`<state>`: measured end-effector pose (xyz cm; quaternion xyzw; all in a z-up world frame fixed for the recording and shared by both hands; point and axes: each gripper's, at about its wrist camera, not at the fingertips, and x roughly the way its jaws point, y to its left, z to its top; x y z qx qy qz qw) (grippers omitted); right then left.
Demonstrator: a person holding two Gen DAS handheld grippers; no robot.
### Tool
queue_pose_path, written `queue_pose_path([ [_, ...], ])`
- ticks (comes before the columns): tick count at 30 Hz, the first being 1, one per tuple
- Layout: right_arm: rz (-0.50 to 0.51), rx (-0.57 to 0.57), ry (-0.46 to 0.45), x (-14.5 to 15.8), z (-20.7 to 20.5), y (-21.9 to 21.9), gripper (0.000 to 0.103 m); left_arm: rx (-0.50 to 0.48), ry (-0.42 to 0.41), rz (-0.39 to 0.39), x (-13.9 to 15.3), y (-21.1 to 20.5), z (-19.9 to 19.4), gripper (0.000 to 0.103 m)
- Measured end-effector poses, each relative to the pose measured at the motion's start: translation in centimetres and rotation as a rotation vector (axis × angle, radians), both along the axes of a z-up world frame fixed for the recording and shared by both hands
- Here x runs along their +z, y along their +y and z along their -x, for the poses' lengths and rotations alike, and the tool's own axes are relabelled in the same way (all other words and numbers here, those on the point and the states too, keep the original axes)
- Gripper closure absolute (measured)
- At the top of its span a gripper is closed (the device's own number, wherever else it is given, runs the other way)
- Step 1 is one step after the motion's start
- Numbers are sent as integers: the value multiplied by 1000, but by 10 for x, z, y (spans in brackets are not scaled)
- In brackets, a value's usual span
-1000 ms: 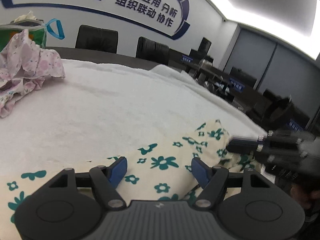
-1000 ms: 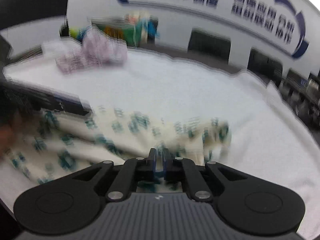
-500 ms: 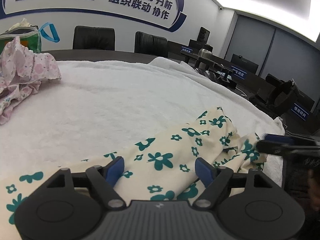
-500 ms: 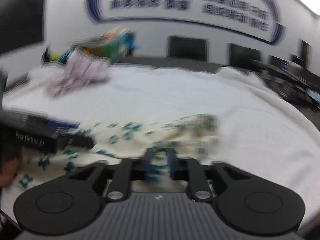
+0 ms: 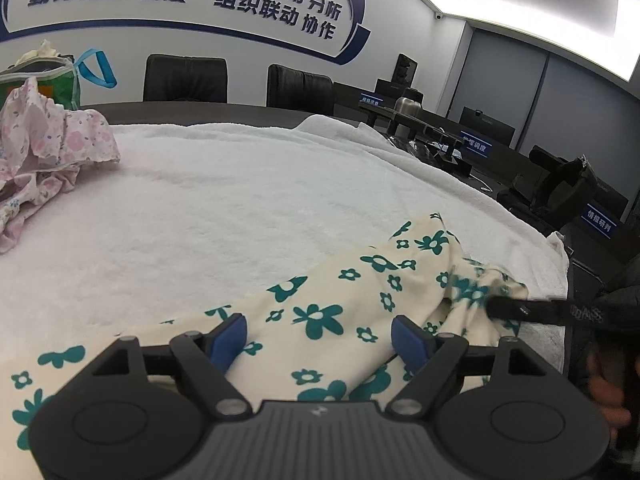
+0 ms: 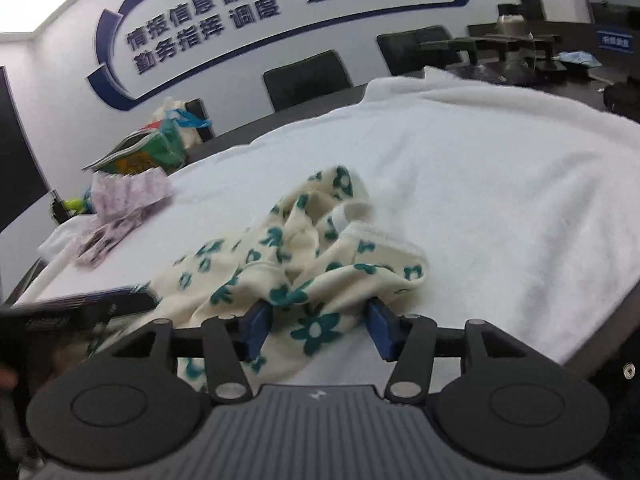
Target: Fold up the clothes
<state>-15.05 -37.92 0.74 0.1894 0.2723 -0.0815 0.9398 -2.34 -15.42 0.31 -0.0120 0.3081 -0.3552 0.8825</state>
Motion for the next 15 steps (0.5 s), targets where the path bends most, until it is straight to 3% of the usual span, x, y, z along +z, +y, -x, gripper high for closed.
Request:
queue_pose_path([
  [3, -4, -94, 25, 0, -14, -2, 44, 0, 0, -2, 0, 0, 0, 24],
  [7, 70, -159, 31, -5, -25, 12, 34, 1, -1, -4, 0, -1, 1, 24],
  [11, 86, -179, 23, 1, -18, 14, 32, 9, 0, -2, 0, 0, 1, 24],
  [15, 83, -246, -5, 10, 3, -1, 23, 8, -7, -20, 1, -3, 2, 23],
])
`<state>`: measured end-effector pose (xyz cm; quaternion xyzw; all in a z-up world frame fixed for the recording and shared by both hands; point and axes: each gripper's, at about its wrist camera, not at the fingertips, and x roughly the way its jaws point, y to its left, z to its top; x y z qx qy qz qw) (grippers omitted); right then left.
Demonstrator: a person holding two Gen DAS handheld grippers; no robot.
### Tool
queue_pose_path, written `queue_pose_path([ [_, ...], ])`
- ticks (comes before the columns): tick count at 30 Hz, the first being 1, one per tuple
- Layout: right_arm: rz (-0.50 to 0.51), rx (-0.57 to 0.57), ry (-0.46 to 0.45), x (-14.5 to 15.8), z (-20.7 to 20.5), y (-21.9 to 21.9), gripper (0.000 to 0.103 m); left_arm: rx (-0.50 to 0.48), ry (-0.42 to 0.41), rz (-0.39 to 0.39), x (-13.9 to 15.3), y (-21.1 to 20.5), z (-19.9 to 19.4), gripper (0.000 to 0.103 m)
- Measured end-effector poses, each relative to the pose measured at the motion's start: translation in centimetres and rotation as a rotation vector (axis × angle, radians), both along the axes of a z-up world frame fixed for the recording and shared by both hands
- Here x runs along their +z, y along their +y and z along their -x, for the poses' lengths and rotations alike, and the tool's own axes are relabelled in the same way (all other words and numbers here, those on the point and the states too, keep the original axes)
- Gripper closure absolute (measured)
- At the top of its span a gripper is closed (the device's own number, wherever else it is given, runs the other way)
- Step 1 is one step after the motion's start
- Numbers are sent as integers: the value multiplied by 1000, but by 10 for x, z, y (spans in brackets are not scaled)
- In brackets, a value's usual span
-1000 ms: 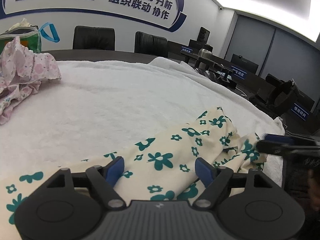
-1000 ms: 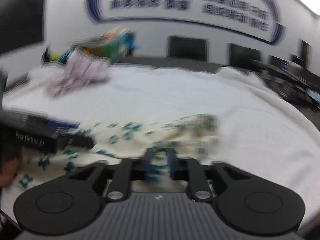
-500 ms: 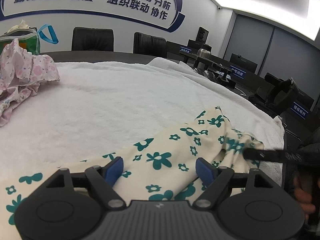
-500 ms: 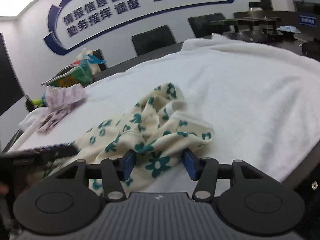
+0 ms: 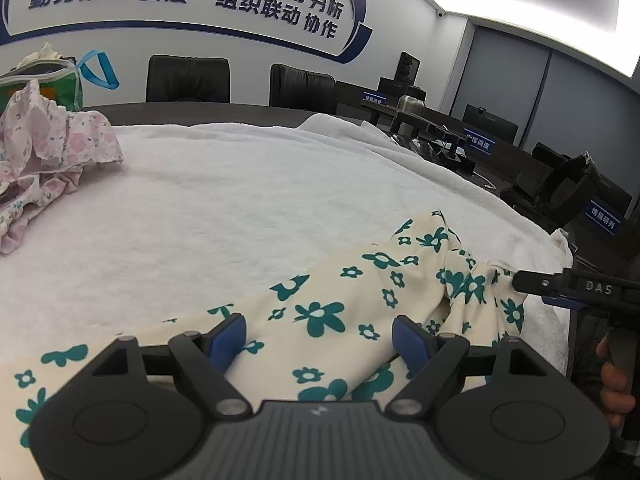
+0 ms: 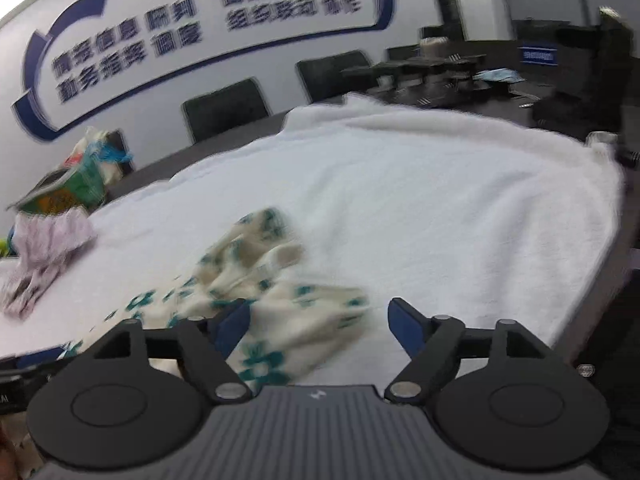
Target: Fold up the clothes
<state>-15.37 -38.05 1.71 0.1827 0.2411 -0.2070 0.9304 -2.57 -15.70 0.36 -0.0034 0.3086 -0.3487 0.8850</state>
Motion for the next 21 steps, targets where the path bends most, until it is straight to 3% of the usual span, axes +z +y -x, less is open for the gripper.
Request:
queue_pose_path([
  [5, -137, 89, -30, -15, 1, -14, 20, -1, 3, 9, -1, 2, -1, 23],
  [9, -90, 105, -49, -21, -18, -1, 20, -2, 4, 8, -1, 2, -1, 22],
  [14, -13, 125, -55, -27, -27, 13, 51, -2, 3, 6, 0, 1, 0, 22],
  [16, 59, 136, -31, -26, -29, 21, 77, -1, 2, 7, 0, 1, 0, 22],
  [18, 93, 147, -35, -20, -26, 24, 89, 5, -1, 16, 1, 3, 0, 22],
  [21, 145, 194, -119, -2, -15, 30, 93, 14, 5, 106, 7, 17, 0, 24],
])
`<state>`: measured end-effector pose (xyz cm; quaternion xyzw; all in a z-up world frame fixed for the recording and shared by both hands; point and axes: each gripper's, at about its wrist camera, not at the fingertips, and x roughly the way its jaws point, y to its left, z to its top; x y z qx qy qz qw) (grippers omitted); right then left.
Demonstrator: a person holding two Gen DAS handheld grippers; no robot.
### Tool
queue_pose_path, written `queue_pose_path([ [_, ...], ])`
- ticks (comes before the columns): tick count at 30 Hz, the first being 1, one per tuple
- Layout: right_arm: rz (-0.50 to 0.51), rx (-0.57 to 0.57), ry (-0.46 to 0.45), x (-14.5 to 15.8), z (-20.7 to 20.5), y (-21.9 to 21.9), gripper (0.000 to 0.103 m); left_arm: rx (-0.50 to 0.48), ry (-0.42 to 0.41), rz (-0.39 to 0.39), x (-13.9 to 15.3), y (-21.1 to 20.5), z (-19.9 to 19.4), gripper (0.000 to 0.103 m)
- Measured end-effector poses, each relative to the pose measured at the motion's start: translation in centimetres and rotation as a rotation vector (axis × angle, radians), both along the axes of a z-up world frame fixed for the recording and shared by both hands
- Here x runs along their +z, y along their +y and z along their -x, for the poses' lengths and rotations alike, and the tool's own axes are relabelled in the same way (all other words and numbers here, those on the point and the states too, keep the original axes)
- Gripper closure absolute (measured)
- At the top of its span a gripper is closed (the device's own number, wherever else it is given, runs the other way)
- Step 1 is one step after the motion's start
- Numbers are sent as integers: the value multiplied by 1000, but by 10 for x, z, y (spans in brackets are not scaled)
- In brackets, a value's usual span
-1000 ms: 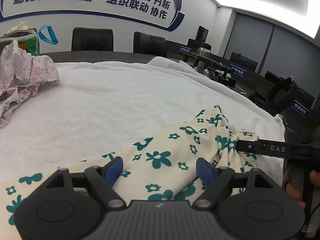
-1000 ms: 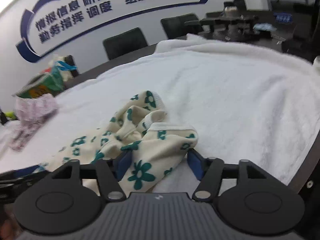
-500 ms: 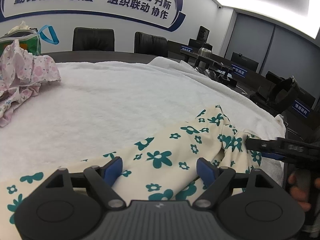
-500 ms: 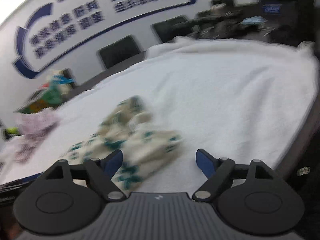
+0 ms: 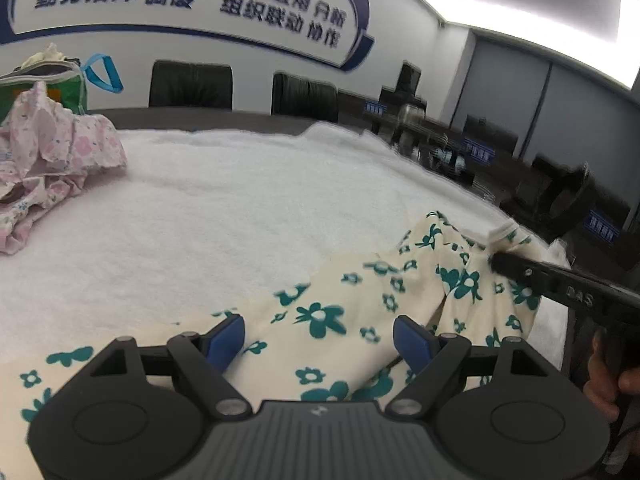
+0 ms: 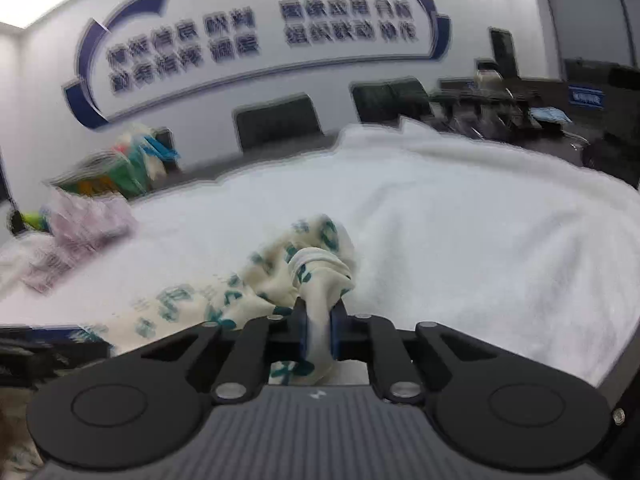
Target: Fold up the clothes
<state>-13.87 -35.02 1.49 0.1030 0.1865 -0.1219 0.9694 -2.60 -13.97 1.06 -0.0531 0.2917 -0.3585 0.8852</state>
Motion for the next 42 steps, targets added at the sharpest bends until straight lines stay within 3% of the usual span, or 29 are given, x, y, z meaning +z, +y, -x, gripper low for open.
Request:
queue_pose_path([
  [3, 256, 81, -72, 21, 10, 38, 93, 77, 71, 148, 13, 33, 1, 24],
  [5, 422, 172, -83, 27, 13, 70, 93, 160, 70, 195, 20, 58, 11, 24],
  [10, 689, 563, -47, 10, 22, 148, 93, 321, 68, 206, 18, 98, 38, 23],
  [13, 744, 695, 21, -12, 19, 173, 85, 352, 80, 204, 14, 102, 48, 23],
  [14, 745, 710, 30, -12, 18, 174, 79, 358, 79, 204, 13, 102, 52, 23],
  [16, 730, 737, 38, -10, 19, 172, 54, 361, 83, 208, 11, 102, 55, 23],
  [19, 600, 759, -5, 16, 27, 152, 44, 365, 104, 218, 8, 106, 54, 23],
  [23, 442, 784, -99, 56, 39, 109, 40, 337, 116, 236, 12, 108, 59, 23],
  [27, 409, 753, -203, 85, 37, 60, 32, 200, 131, 233, 19, 86, 69, 23],
  [30, 398, 737, -156, 85, 3, 28, 32, 102, 108, 204, 19, 56, 79, 22],
  [32, 372, 747, -94, 77, -31, 22, 33, 133, 99, 146, 12, 42, 78, 24],
  [33, 373, 757, -68, 70, -46, 25, 35, 157, 97, 115, 9, 36, 77, 31],
  [34, 374, 767, -41, 63, -61, 27, 42, 172, 101, 91, 5, 32, 76, 49],
  [36, 393, 802, 2, 47, -82, 40, 48, 151, 117, 76, 1, 31, 76, 76],
  [39, 381, 883, 65, 29, -102, 62, 61, 123, 89, 51, -1, 29, 83, 78],
  [42, 391, 967, 145, 14, -112, 82, 76, 134, 84, 8, -10, 24, 83, 71],
])
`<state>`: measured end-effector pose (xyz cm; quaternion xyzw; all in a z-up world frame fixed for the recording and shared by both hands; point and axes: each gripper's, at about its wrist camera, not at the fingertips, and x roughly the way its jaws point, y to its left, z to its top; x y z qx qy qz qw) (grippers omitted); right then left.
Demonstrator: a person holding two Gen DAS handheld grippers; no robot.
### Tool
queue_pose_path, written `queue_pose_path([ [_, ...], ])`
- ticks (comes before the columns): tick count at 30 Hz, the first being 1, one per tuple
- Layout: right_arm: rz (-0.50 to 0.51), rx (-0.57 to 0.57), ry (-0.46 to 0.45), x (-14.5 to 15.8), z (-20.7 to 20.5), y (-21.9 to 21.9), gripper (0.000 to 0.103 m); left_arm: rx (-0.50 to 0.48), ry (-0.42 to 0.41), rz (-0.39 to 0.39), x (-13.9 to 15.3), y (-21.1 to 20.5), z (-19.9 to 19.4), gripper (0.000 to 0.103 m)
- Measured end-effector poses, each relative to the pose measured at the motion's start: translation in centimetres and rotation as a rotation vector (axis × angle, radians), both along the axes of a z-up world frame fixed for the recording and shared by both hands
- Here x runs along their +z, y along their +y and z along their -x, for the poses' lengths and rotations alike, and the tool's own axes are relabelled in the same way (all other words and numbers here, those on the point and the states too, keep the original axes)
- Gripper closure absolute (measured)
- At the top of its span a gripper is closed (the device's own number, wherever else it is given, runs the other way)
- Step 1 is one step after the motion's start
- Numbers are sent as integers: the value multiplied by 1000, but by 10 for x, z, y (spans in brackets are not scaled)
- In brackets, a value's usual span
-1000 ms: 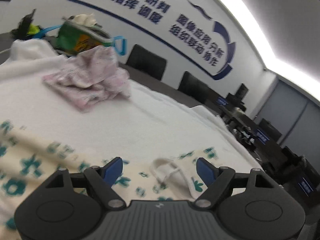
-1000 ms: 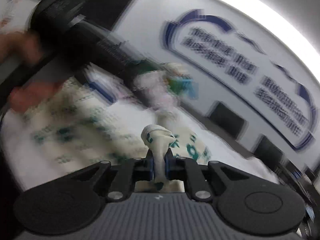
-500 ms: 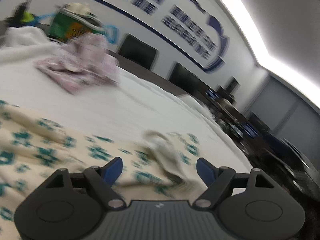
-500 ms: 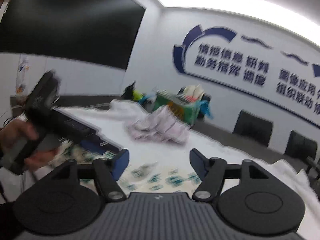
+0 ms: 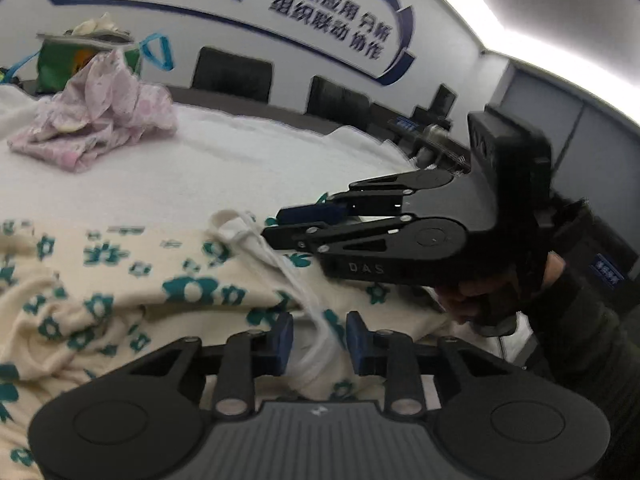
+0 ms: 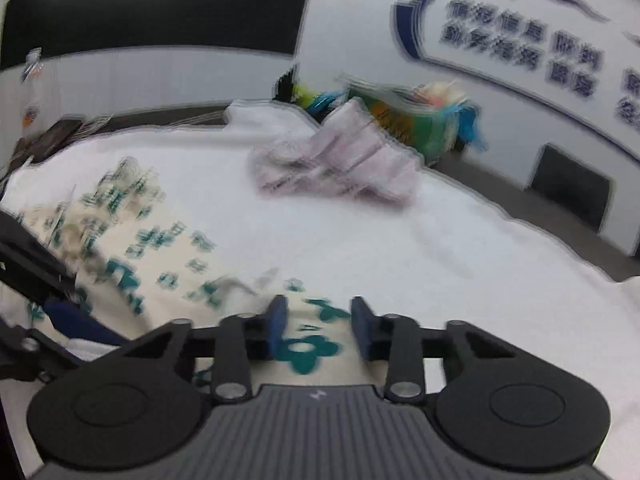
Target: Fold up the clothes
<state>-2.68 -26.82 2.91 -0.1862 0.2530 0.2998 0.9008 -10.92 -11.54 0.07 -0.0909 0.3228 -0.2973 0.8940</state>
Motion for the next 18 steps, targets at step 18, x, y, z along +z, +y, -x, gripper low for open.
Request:
queue_pose_path([
  [18, 95, 47, -48, -8, 18, 42, 92, 45, -52, 0, -9, 26, 12, 85],
])
